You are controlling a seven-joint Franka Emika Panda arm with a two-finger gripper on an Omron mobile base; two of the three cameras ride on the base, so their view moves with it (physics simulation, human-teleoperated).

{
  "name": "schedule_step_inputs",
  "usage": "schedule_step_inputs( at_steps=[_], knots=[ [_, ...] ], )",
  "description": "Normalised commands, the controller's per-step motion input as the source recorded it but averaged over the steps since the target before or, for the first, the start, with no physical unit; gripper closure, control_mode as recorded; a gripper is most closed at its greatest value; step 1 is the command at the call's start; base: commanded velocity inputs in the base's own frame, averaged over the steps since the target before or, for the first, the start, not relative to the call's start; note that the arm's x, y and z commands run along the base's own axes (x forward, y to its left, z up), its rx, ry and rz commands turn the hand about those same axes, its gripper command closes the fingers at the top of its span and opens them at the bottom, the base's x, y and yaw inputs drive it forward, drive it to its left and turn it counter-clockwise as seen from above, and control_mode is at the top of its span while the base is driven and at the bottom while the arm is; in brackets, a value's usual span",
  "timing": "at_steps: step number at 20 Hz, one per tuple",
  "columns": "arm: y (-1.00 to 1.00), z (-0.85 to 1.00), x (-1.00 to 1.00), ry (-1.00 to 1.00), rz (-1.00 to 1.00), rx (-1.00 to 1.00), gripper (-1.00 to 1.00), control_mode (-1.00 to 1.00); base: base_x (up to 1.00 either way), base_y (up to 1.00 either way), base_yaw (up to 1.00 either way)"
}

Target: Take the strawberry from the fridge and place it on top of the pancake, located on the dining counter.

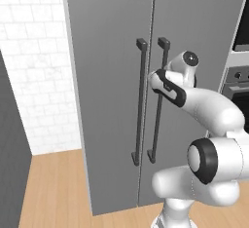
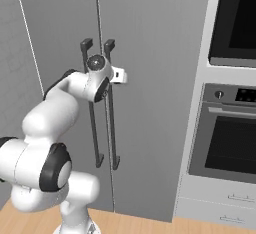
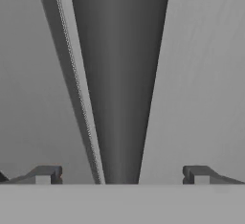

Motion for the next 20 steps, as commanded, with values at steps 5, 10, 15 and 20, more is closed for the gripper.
schedule_step_inputs(
  at_steps=[5, 10, 15, 20],
  knots=[
    [0.0, -0.24, 0.4, -0.22, 0.0, 0.0, -1.0, -1.0, 0.0, 0.0, 0.0],
    [-0.08, -0.13, 0.52, -0.12, 0.0, 0.0, -1.0, -1.0, 0.0, 0.0, 0.0],
    [-0.01, 0.0, 0.41, 0.0, 0.03, 0.0, 1.0, -1.0, 0.0, 0.0, 0.0],
    [0.0, 0.0, 0.18, 0.02, 0.01, 0.0, 1.0, -1.0, 0.0, 0.0, 0.0]
  ],
)
